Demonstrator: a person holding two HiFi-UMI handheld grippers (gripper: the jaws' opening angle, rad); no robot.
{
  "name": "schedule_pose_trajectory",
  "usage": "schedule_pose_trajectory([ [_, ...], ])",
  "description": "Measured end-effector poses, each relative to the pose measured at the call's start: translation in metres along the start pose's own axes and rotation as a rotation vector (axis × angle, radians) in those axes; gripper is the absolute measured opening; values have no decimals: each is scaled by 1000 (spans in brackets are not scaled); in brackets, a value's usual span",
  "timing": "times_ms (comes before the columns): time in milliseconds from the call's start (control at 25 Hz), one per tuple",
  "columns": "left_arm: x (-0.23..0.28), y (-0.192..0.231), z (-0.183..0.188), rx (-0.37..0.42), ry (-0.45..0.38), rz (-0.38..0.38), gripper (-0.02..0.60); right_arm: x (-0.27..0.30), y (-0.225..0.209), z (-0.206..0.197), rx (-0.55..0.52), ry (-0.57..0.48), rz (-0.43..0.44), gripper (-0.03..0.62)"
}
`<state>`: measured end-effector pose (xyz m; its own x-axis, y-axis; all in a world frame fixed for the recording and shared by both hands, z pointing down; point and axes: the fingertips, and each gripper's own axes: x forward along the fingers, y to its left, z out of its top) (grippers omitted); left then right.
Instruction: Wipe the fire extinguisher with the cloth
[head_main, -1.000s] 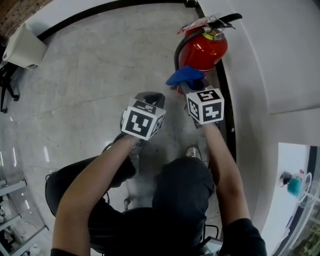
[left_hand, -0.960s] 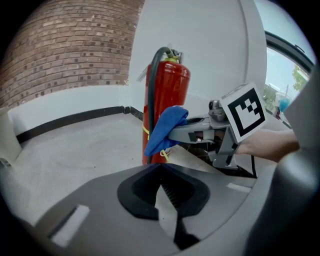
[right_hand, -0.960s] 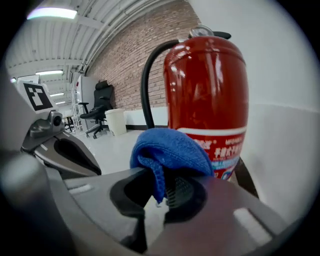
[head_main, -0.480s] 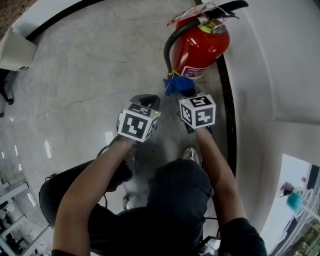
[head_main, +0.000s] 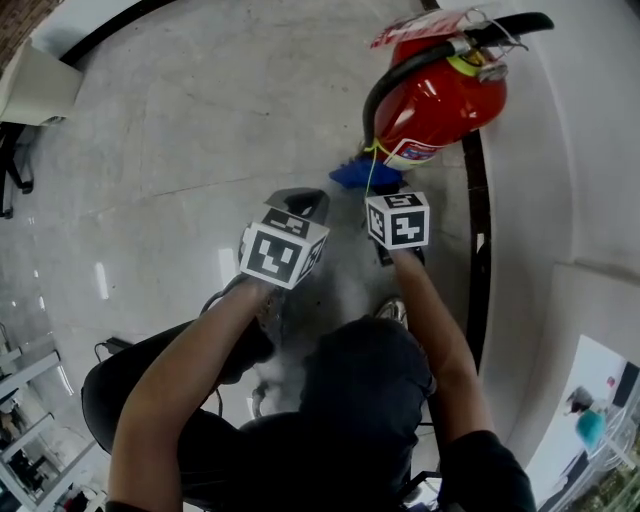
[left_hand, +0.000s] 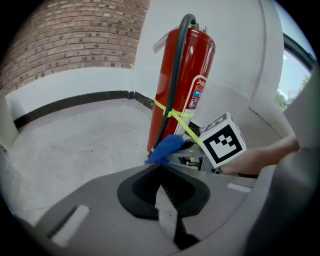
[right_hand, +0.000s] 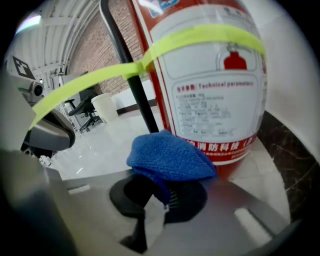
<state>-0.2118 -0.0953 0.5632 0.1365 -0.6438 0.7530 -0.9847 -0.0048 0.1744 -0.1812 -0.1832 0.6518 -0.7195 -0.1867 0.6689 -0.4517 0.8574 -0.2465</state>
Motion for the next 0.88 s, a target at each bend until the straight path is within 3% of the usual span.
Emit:
schedule_pose_trajectory([
  [360,1,-8,0,26,7,-22,7,-8,-34,-32,-3,98,-44,35],
  [880,1,-42,23,81,-18,-51,7,-53,-102,-9,39,26,-164,35],
])
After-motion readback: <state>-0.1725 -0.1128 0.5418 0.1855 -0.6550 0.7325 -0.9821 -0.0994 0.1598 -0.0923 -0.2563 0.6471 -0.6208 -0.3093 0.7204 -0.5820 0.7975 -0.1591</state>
